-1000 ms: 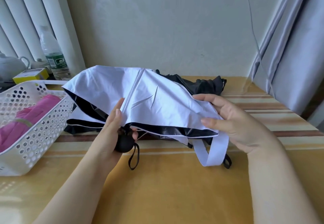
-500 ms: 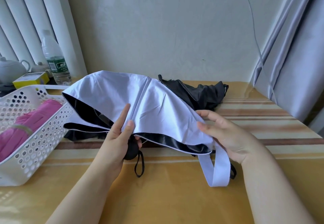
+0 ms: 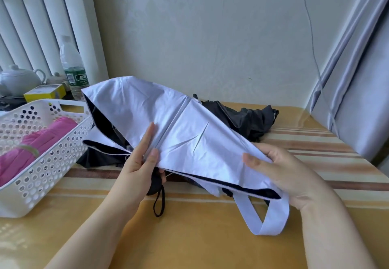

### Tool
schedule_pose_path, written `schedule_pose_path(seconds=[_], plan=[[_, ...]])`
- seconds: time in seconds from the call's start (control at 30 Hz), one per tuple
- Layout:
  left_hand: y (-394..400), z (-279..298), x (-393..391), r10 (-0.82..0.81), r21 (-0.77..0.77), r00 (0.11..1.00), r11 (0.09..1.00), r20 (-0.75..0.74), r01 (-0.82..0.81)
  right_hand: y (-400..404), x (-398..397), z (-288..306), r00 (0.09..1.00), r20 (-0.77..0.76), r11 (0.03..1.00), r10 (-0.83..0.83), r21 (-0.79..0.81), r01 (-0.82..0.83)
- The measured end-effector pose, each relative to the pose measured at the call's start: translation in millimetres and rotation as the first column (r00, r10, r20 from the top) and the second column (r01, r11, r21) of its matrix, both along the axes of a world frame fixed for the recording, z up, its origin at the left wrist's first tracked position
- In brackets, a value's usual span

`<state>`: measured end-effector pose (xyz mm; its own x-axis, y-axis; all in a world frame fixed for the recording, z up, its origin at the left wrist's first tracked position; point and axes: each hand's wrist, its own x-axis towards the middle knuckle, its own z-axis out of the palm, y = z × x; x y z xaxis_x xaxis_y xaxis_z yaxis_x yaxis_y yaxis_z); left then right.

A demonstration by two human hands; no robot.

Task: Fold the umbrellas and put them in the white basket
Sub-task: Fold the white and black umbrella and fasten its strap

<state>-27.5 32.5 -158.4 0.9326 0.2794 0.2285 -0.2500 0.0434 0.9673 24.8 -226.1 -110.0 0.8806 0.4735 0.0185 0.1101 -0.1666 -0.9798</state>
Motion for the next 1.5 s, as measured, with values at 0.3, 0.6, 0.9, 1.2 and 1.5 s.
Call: schedule_pose_path(seconds=[0.3,0.6,0.9,1.2,1.5], plan=[[1,6,-5,0.011,-0.005,1.000,1.000,-0.008,-0.011,0,2,-7,0.985,-0.156,0.996,-0.070,0.040,0.077],[-1,14,-10,-0.024,-0.158,1.000,0.987,-0.020,0.020,-11,-7,9,0.996,0.002,0.996,-0.094,-0.004,0.094],[-10,7,-10,0.049,-0.138,0.999,0.989,-0.014,-0.050,-11,-16,21,0.996,-0.034,0.966,-0.081,0.245,0.087],[-4,4,-9,0.008,-0.053,1.000,0.999,0.025,-0.007,-23,-13,15,0.989,-0.145,0.975,-0.019,0.215,0.051],[-5,3,-13,-0.003,-0.008,0.999,1.000,0.052,0.004,4,-15,9,0.751,0.354,0.725,-0.558,-0.234,0.648]])
